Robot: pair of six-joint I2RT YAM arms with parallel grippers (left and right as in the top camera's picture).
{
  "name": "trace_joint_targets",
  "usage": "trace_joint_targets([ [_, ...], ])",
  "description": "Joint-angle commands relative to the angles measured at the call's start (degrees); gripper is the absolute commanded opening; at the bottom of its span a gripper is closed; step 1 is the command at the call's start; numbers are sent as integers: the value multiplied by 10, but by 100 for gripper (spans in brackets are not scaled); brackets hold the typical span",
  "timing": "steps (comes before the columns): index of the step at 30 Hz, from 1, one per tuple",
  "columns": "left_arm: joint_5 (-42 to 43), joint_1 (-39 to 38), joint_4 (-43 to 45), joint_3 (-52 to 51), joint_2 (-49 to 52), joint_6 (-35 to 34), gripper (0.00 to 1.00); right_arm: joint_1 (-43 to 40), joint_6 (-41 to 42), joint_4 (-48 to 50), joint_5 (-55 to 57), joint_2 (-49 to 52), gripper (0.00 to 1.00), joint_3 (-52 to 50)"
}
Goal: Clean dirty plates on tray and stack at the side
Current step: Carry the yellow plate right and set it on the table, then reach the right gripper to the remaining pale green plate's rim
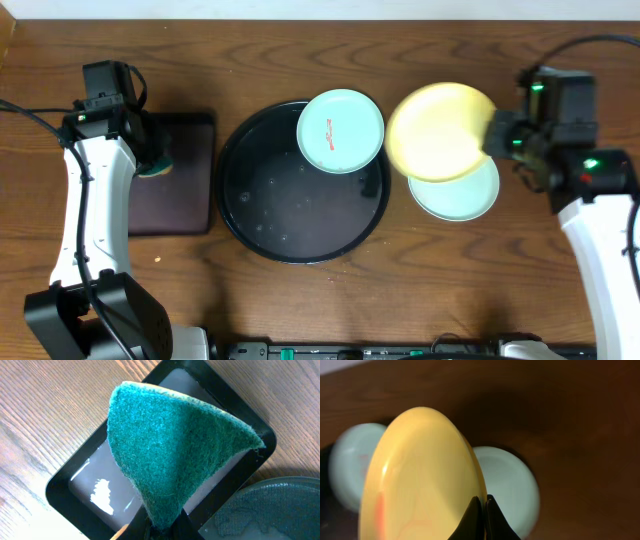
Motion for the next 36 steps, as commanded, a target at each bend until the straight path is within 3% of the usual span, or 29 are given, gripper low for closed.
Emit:
trace_joint_targets([
  [1, -7, 2, -1, 12, -2, 11, 7, -57, 11, -15, -10, 41, 1, -16],
  [15, -7, 2, -2, 12, -2, 11, 7, -72, 12, -8, -15, 199, 1, -40],
  [20, -7, 2, -1, 12, -2, 11, 7, -65, 3, -14, -61, 188, 17, -18],
  [25, -7, 2, -1, 12, -2, 11, 7, -47, -24, -14, -195, 185, 25, 41],
  [29, -7, 2, -1, 12, -2, 11, 7, -2, -41, -15, -203, 202, 32, 103],
  [36, -7, 2, -2, 12, -2, 11, 7, 97, -88, -38, -203, 349, 44, 265],
])
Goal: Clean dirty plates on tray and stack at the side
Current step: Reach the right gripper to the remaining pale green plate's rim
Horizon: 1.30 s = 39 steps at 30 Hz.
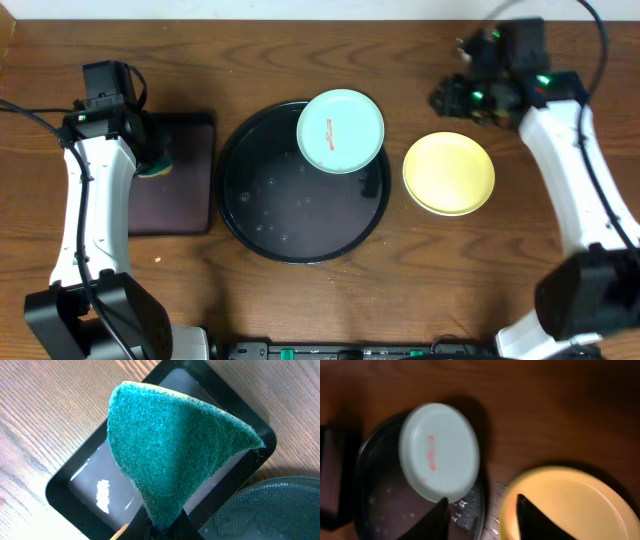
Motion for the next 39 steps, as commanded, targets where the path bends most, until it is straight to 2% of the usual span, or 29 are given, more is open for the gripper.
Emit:
trace_joint_targets([
  [1, -7, 2, -2, 12, -2, 11, 7, 41, -44, -21, -16, 106, 45, 72],
  [5, -7, 2, -1, 12, -2, 11, 7, 66, -54, -38, -17, 216, 47, 156],
  [12, -7, 2, -2, 12, -2, 12, 7, 84, -54, -25, -17, 302, 45, 176],
  [14, -7, 2, -2, 12, -2, 12, 7, 84, -54, -25, -17, 311, 38, 176],
  [19, -7, 2, -3, 12, -2, 12, 7, 84, -54, -24, -16, 311, 11, 177],
  [23, -7, 2, -3, 12, -2, 12, 7, 83, -52, -28, -16, 300, 2, 182],
  [30, -7, 2, -3, 12, -2, 11, 7, 98, -47, -40, -16, 240, 1, 183],
  [39, 34, -11, -6, -10, -2, 12, 7, 181, 30, -94, -16, 233, 1, 160],
])
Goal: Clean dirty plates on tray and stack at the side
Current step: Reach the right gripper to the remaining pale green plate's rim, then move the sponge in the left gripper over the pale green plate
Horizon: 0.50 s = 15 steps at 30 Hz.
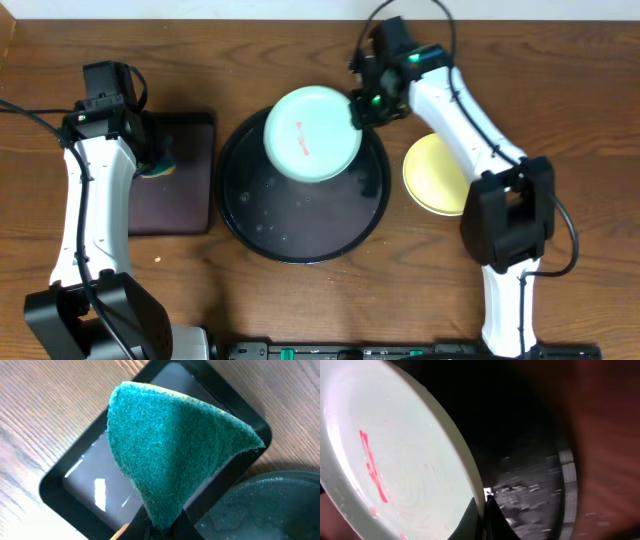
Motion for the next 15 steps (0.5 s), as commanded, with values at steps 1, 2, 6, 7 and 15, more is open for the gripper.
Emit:
trace_joint_targets([
  [1, 15, -16, -2, -11, -2, 11, 7, 38, 59, 0, -10, 2, 1, -26],
  [2, 15, -22, -2, -12, -2, 11, 7, 45, 70, 5, -10, 2, 1, -37],
  [6, 15, -53, -1, -13, -2, 11, 7, 65, 111, 40, -10, 2, 1, -95],
  [7, 15, -62, 0, -13, -2, 11, 7, 67, 121, 50, -10, 2, 1, -110],
  [15, 14, -127, 32, -14, 6, 11, 7, 68, 133, 105, -8, 2, 1, -171],
])
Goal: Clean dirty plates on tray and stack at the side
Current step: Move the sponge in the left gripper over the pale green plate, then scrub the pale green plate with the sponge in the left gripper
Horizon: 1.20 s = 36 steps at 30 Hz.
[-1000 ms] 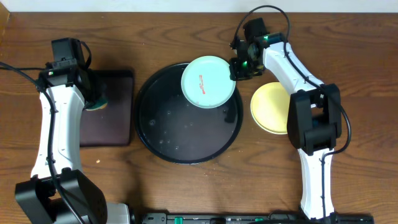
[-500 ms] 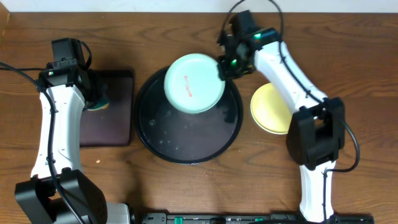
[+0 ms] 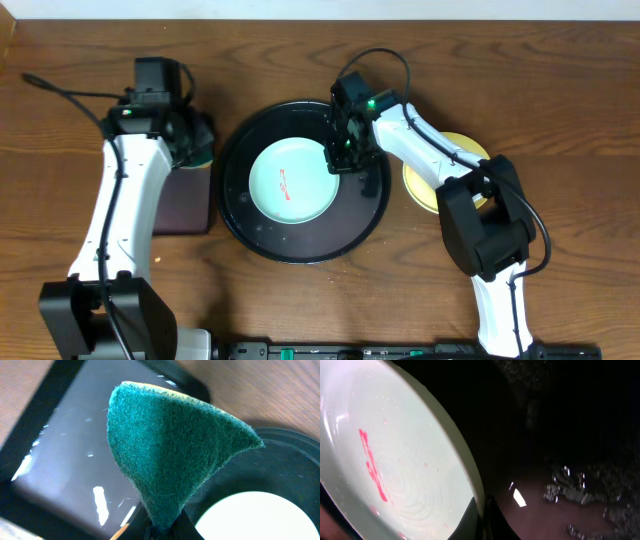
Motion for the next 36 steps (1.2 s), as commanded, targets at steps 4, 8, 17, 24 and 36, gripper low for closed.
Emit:
trace_joint_targets([
  [4, 1, -46, 16, -5, 21, 7, 7, -2, 27, 43, -3, 0, 1, -38],
  [8, 1, -73, 15, -6, 43, 7, 7, -2, 31, 61, 6, 0, 1, -52],
  [17, 40, -153, 22, -6, 85, 54, 7, -2, 31, 71, 6, 0, 1, -55],
  [24, 47, -198, 18, -8, 113, 62, 8, -2, 31, 70, 6, 0, 1, -55],
  [36, 107, -206, 21, -8, 192, 89, 7, -2, 24, 68, 8, 0, 1, -55],
])
